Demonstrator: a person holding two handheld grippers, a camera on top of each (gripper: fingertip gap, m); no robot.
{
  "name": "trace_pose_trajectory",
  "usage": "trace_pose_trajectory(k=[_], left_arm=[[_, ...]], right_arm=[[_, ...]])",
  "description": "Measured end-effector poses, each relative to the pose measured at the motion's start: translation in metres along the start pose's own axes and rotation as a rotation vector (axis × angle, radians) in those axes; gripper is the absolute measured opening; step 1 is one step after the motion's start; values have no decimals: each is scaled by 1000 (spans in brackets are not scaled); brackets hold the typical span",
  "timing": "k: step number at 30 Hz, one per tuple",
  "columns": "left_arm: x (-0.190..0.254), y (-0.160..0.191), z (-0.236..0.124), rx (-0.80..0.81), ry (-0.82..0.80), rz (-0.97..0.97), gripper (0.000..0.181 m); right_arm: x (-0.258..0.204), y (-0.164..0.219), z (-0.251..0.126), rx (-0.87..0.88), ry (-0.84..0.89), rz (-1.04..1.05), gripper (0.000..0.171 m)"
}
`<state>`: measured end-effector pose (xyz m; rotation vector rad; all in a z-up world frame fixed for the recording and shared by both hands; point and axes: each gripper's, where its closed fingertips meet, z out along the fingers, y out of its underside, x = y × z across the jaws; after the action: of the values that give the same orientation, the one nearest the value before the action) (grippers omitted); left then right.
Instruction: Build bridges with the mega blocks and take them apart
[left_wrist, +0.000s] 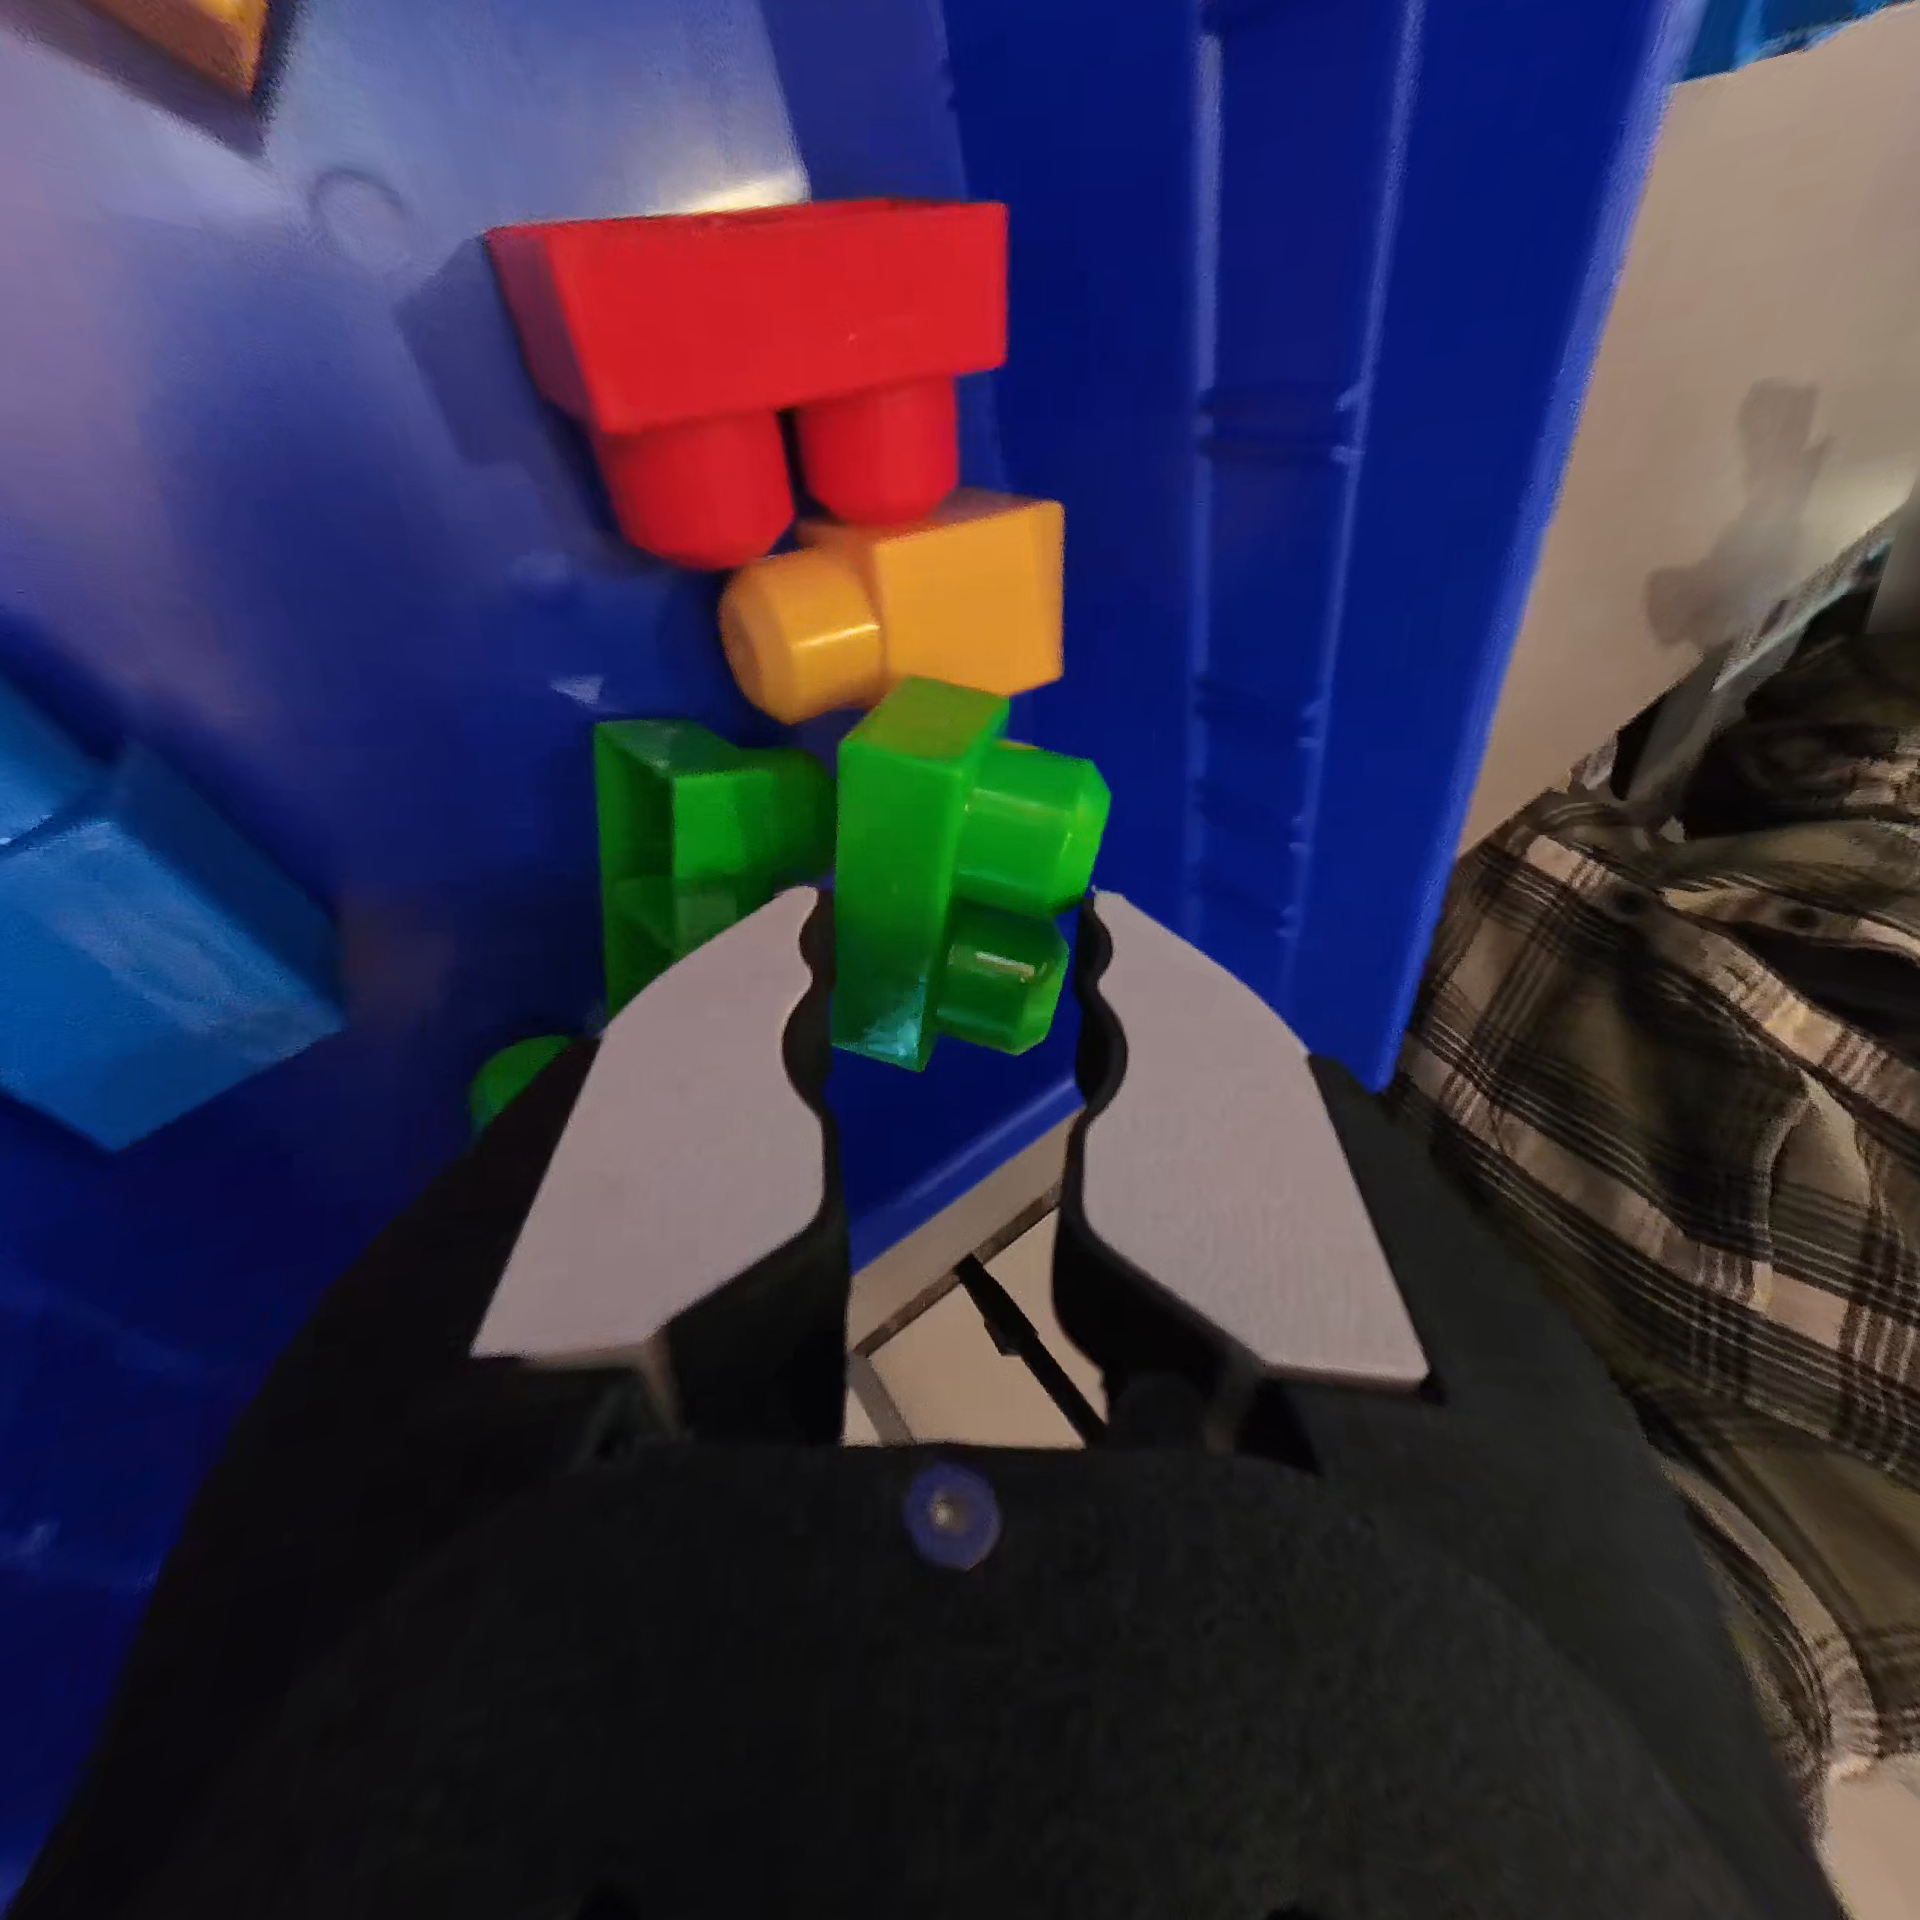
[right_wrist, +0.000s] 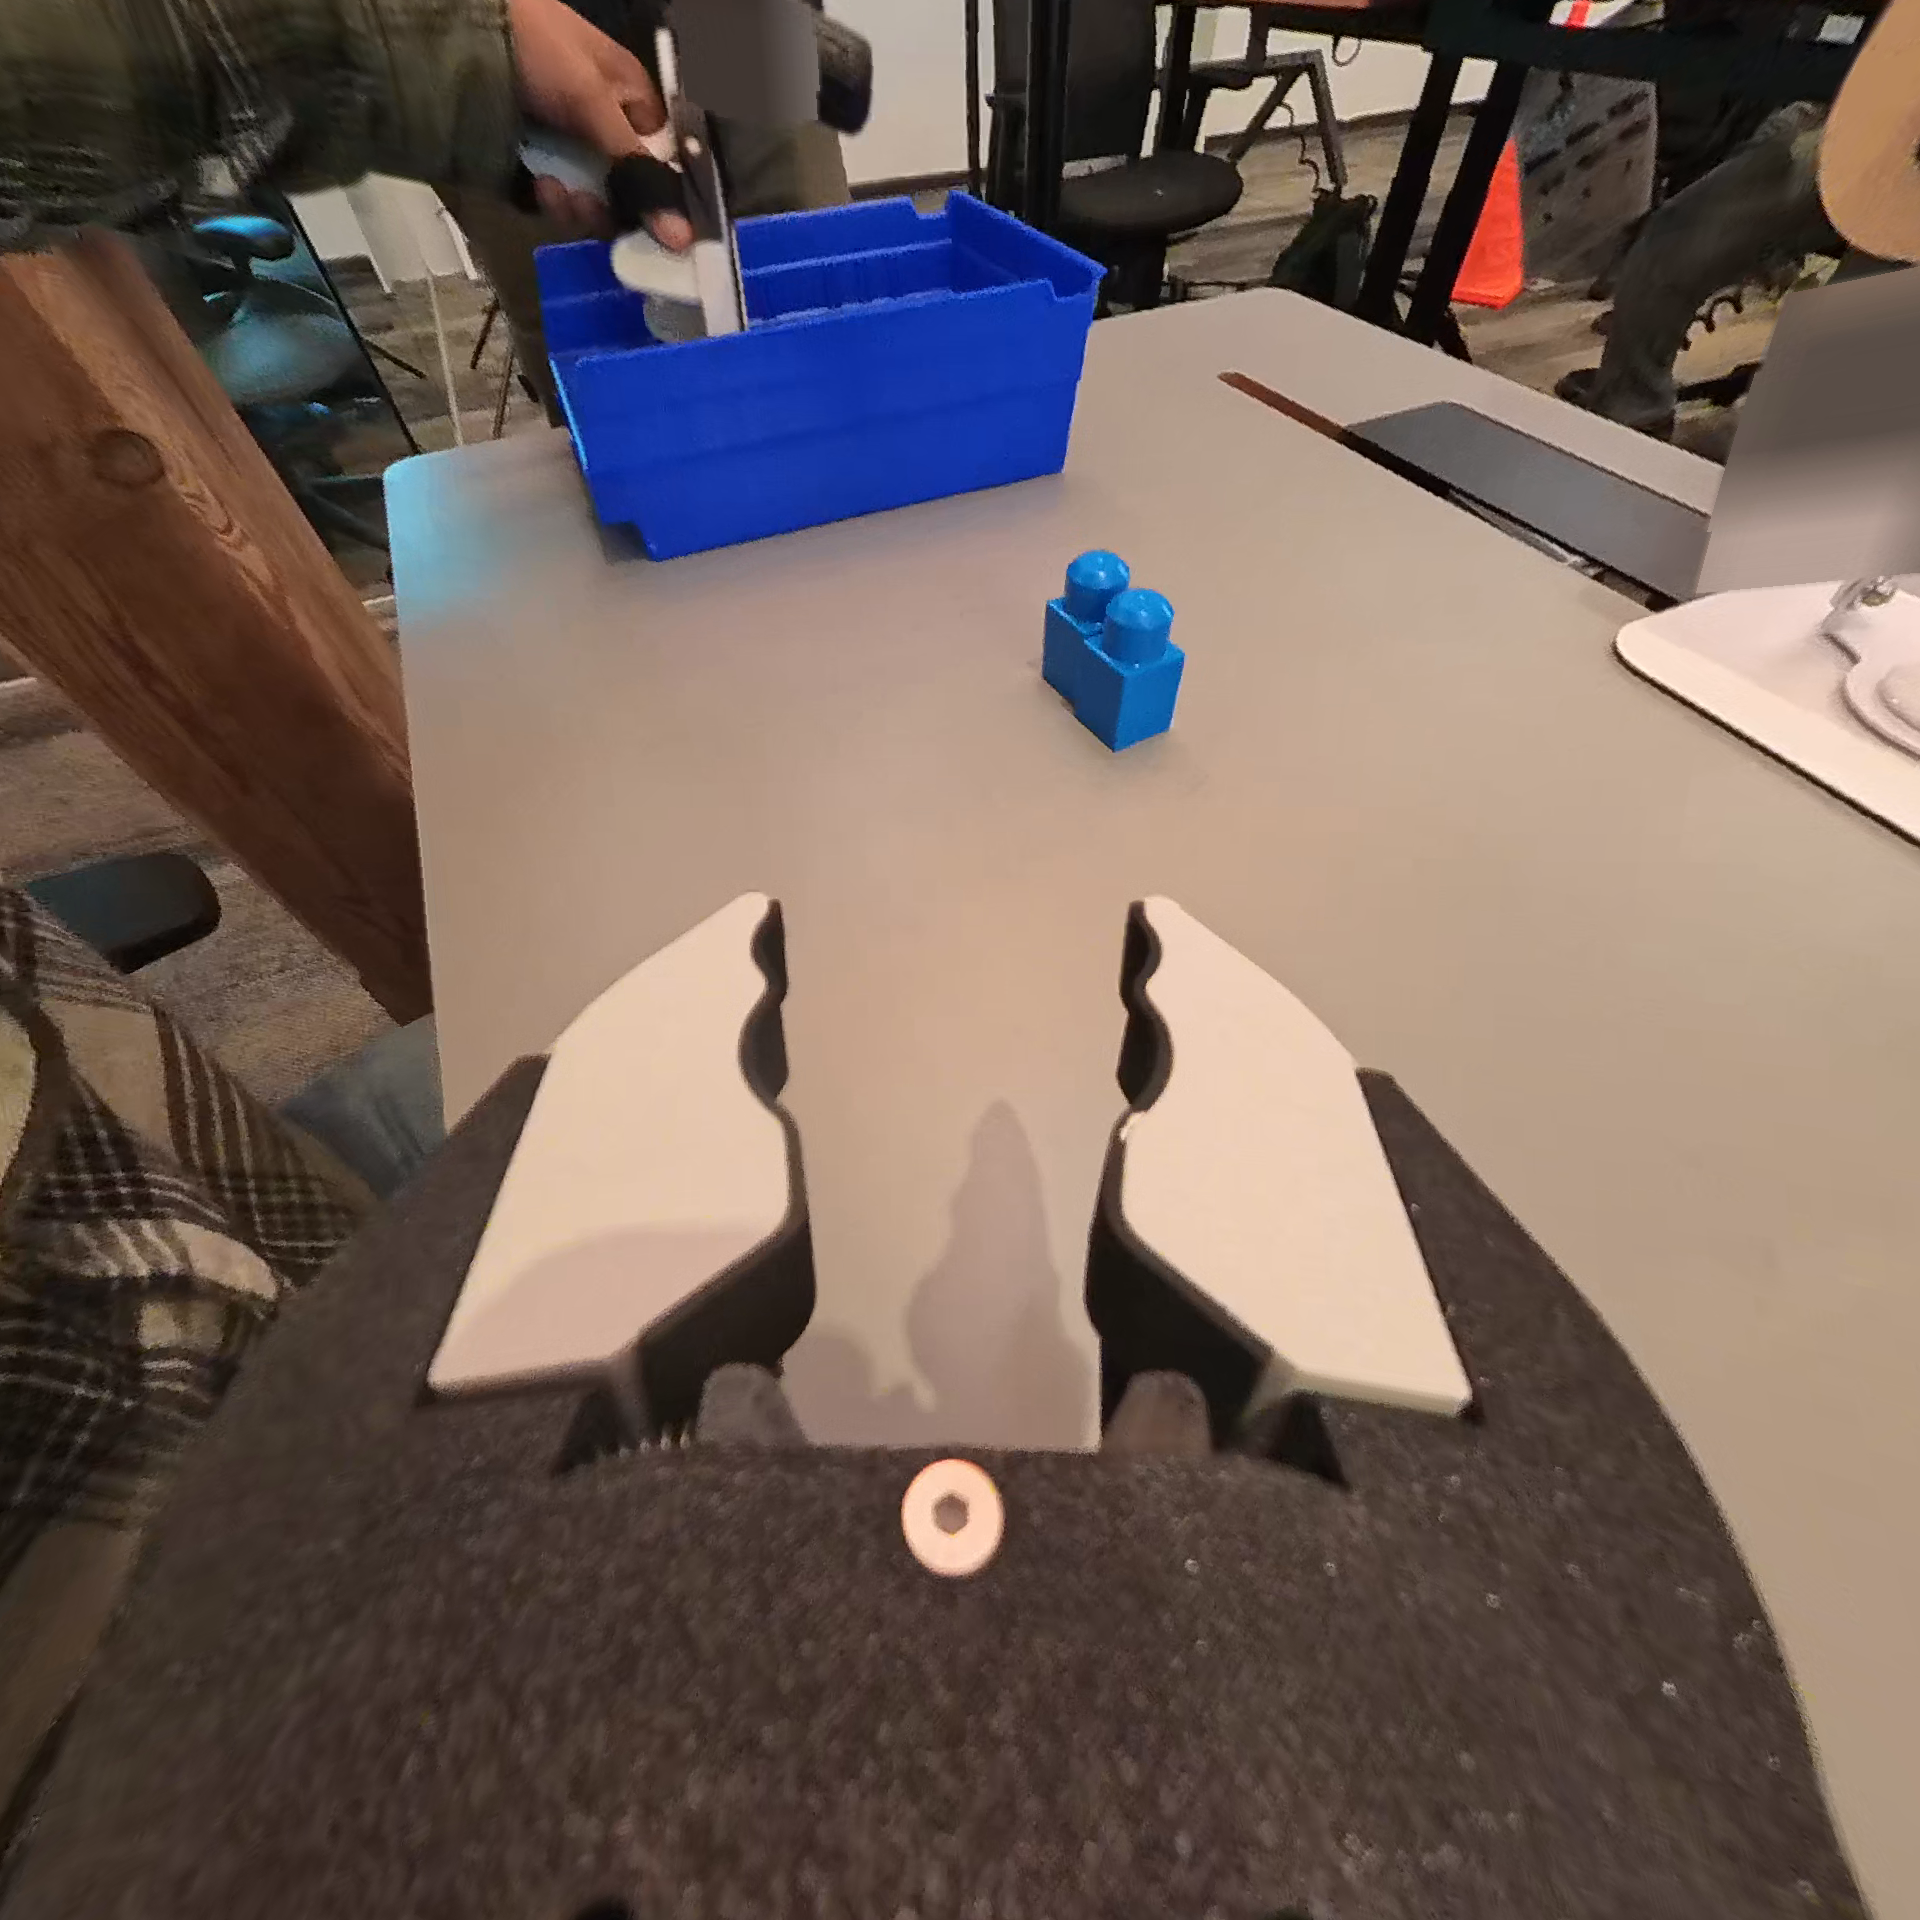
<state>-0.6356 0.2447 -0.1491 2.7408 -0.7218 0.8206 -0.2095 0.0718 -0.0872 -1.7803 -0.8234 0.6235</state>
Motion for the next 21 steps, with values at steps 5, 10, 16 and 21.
trace_pose_trajectory(k=[5, 10, 16, 21], left_arm=[[-11, -19, -3, 95, 36, -78, 44], [-27, -31, -14, 173, -8, -128, 44], [-37, -31, -18, 180, -61, -137, 42], [-27, -38, -24, 224, -111, -64, 48]], right_arm=[[-8, -7, -7, 1, 12, -46, 62], [-7, -3, -18, -15, 45, -45, 62], [-8, -3, -18, -20, 49, -44, 62], [-10, -5, -16, -23, 41, -54, 62]])
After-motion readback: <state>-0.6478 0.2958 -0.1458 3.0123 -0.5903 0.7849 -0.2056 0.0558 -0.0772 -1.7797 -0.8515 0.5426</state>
